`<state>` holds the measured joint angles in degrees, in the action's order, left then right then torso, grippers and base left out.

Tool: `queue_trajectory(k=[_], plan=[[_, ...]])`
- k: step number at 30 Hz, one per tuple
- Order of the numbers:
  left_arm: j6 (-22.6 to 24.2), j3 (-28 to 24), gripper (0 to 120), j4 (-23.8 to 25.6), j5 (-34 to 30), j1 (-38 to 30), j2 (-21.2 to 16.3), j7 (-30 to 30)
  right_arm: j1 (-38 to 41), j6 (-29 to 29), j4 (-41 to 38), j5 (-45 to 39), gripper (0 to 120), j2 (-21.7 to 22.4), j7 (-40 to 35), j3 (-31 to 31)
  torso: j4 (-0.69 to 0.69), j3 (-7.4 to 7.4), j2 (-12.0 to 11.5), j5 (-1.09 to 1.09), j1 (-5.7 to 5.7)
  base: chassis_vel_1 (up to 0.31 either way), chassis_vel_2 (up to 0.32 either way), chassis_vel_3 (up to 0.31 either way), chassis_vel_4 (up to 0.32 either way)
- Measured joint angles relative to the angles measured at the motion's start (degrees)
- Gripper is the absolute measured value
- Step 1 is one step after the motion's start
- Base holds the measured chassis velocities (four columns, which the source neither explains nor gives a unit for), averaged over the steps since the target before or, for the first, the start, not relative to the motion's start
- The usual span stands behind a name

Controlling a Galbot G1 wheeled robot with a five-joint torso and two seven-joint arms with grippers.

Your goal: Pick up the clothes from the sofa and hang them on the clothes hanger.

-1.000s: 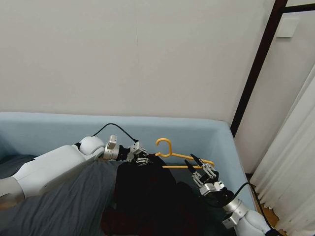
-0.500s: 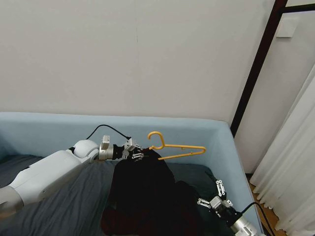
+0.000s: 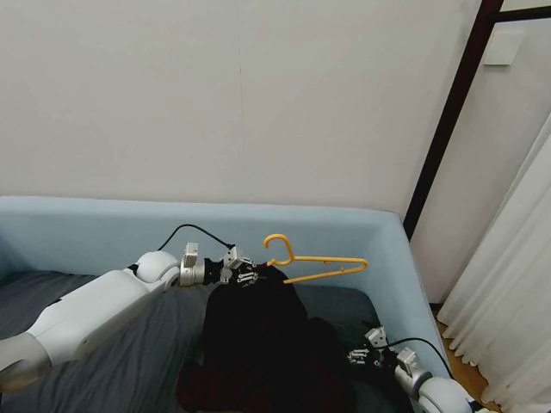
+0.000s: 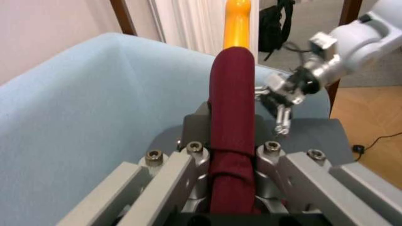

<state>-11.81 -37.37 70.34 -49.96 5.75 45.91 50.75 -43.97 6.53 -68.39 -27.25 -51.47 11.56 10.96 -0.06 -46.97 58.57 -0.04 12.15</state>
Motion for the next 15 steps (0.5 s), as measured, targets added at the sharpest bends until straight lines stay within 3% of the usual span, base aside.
queue_trajectory(k=[7, 15], plan=[[-0.05, -0.12, 7, -0.77, 0.02, 0.19, 0.37, 0.22, 8.91, -1.14, 11.96, 0.83, 100, -5.57, 3.30, 4.70, -0.02, 0.00, 0.00, -0.02, 0.00, 0.000, 0.000, 0.000, 0.000], [-0.07, -0.18, 7, -0.84, -0.13, 0.15, 0.51, 0.69, 12.59, -0.26, 23.20, 4.69, 100, -10.69, 5.07, 5.53, -0.03, 0.00, 0.00, -0.01, 0.00, 0.000, 0.000, 0.000, 0.000]])
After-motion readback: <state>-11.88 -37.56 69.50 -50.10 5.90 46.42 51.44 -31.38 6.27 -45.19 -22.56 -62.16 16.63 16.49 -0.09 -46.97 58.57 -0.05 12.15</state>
